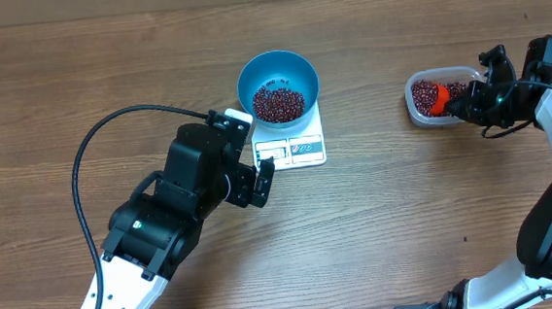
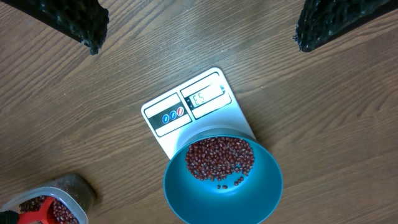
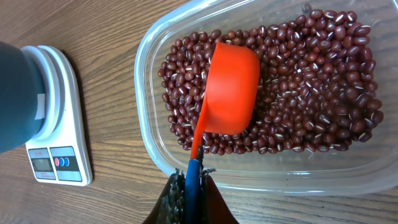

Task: Scoop item into bowl and weigh 150g on scale
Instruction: 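Drag the red scoop through the beans to fill it, right gripper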

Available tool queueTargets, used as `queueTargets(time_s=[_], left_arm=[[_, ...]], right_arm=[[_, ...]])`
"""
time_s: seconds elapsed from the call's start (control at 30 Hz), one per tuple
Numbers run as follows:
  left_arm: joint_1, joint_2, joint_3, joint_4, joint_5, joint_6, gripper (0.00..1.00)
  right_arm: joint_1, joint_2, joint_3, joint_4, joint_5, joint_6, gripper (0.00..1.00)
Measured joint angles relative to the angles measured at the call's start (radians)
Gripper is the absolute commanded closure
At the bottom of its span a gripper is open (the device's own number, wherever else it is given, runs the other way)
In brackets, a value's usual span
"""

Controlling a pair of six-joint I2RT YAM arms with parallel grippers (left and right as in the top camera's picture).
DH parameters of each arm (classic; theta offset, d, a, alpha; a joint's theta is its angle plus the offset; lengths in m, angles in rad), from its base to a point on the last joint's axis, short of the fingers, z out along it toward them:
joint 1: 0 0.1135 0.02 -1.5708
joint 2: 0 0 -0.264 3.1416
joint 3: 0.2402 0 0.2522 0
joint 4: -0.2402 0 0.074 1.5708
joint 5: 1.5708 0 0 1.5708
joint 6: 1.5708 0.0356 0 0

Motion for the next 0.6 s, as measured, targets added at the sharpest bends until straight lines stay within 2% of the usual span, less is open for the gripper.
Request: queueTargets(time_s=[0.6], left_arm=[[0.000,0.000,0.000,0.000,0.000,0.000,0.01]], right_arm=[[-0.064,0.066,0.005,0.012,-0.137,-0.001,0.96]])
